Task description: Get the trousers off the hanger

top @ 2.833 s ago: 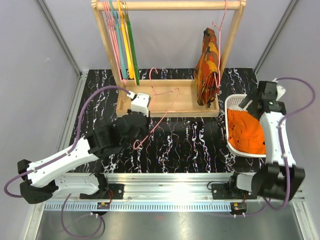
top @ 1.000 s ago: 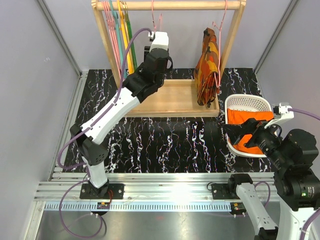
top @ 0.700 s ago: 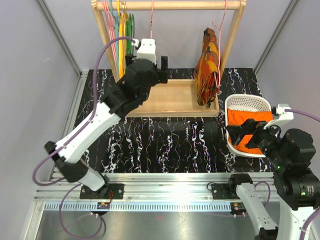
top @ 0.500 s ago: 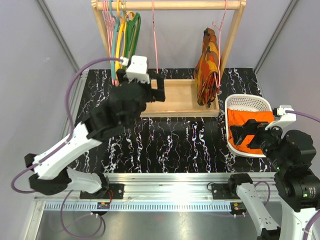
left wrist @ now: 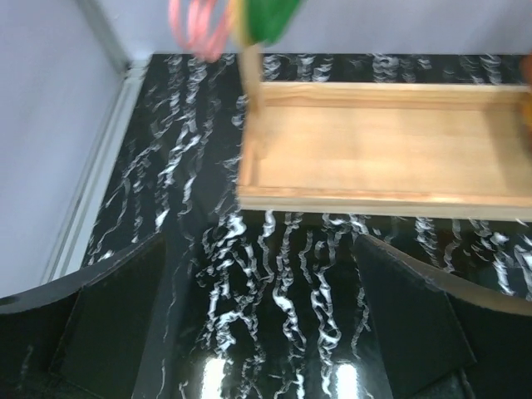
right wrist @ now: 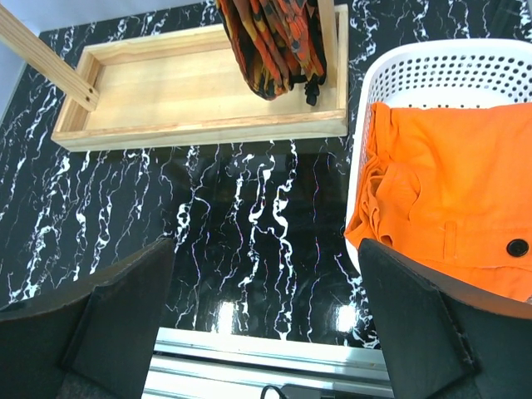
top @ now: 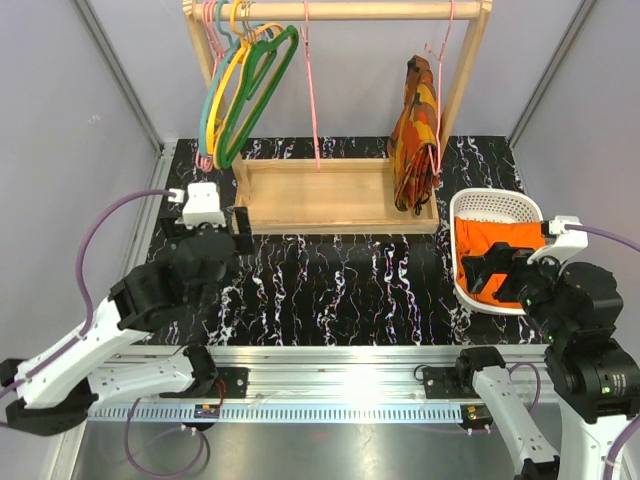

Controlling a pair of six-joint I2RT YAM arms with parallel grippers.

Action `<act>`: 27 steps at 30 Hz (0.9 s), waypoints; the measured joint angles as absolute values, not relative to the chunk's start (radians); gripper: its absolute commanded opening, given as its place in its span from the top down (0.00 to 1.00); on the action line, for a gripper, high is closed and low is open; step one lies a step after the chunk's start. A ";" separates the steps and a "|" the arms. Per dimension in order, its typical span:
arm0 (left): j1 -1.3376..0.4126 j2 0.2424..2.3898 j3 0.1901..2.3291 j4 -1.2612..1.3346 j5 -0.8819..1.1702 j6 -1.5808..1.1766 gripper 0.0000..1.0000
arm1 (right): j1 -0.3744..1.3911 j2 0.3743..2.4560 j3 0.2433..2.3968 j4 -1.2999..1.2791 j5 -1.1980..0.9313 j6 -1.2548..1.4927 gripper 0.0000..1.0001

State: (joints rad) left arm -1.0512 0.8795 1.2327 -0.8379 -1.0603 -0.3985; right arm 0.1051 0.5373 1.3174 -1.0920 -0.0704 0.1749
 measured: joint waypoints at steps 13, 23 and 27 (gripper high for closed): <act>-0.496 0.705 1.013 -0.770 -0.702 -0.447 0.01 | 0.167 0.616 1.250 -1.042 0.071 0.125 0.01; -0.466 0.389 0.904 -0.822 -0.649 -0.382 0.01 | 0.173 0.488 1.223 -1.036 0.063 0.133 0.00; -0.466 0.316 0.825 -0.815 -0.605 -0.355 0.01 | 0.175 0.448 1.176 -1.038 0.074 0.135 0.01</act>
